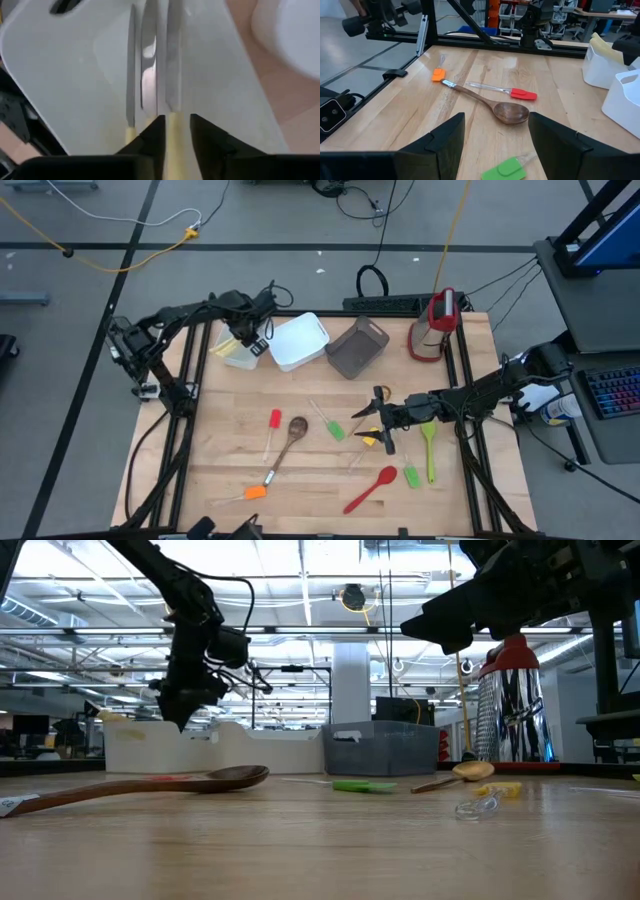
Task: Pick & Place Kitchen Items
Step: Put the yellow kitchen knife into the left white bin, then put the red spatula into the right white bin
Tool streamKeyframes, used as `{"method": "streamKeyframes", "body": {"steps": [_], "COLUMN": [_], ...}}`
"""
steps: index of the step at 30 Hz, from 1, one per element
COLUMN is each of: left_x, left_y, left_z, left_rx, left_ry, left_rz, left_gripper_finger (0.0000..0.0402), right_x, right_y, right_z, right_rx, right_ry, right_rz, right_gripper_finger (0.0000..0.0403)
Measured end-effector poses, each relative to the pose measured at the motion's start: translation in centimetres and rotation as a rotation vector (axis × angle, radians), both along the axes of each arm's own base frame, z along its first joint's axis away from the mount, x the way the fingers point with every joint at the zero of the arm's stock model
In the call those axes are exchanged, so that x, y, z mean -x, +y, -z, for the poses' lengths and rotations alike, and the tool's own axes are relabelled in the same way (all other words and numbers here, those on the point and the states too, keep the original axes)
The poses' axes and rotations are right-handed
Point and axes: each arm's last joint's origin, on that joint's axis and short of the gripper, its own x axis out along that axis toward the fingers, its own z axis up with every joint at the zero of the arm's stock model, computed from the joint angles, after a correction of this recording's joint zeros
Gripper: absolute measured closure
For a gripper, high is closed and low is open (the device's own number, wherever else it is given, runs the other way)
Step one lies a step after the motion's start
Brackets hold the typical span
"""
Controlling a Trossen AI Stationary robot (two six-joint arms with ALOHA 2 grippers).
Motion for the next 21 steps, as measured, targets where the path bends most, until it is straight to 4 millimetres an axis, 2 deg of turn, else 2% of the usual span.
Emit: {"method": "streamKeyframes", "body": {"steps": [4,8,15,21], "left_x": [-0.2,-0.4,-1.0,-1.0], "left_y": [-0.1,-0.3,-1.1,-2.2], "left_z": [0.0,0.0,-0.2,-1.9], "left_rx": [-0.006,0.004,0.079,0.054], "left_ry": [-0.008,-0.028,-0.109,-0.169], "left_rz": [0.007,-0.014,-0.036,-0.056], "left_gripper_finger": [0.026,0.0238,0.024,0.0242], "right_x": [0.0,0.0,0.0,0.0], "right_y": [0.0,0.0,0.0,0.0], "right_z": [0.0,0.0,0.0,0.0], "right_rx": [0.0,0.0,0.0,0.0], "right_ry": [0.0,0.0,0.0,0.0], "right_rz": [0.0,0.0,0.0,0.0], "right_gripper_finger": [0.019,0.019,0.019,0.019]}}
